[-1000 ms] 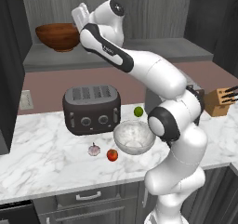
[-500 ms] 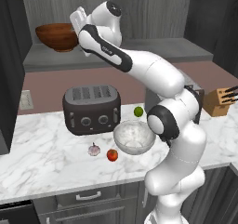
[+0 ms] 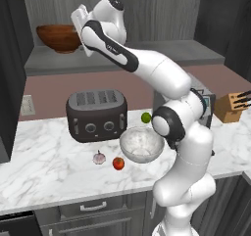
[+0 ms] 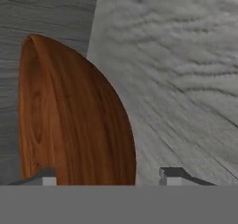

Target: Pick both bowls and place them on the counter. Then place the garlic in one bowl and place the apple in the other bowl.

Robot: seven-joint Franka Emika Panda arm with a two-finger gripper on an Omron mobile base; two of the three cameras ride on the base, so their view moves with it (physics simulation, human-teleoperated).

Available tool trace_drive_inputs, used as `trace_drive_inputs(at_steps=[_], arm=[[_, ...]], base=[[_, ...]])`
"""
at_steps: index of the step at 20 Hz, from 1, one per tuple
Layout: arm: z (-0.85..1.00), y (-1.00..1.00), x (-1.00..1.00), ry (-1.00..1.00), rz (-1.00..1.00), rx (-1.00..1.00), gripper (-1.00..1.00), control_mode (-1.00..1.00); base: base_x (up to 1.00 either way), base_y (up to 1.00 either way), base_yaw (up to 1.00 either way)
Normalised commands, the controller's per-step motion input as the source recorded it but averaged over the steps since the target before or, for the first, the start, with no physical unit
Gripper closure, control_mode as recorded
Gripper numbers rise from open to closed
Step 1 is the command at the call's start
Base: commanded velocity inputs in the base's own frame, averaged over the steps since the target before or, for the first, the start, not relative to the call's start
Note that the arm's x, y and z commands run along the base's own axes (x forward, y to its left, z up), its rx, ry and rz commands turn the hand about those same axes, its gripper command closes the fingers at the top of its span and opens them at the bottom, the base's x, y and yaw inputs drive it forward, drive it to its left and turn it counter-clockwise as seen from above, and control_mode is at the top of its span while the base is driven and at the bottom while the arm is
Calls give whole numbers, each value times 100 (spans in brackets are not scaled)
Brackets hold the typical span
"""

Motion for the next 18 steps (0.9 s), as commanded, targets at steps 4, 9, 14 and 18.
trace_drive_inputs(at_steps=[4, 9, 14, 18], arm=[[-7, -5, -31, -4, 0, 2, 100, -100], [-12, -27, -70, -4, -4, 3, 100, -100], [-6, -43, -80, -10, -7, 4, 100, -100], [-5, -45, -94, -13, -11, 4, 100, -100]], base=[[0, 0, 0], [0, 0, 0], [0, 0, 0], [0, 0, 0]])
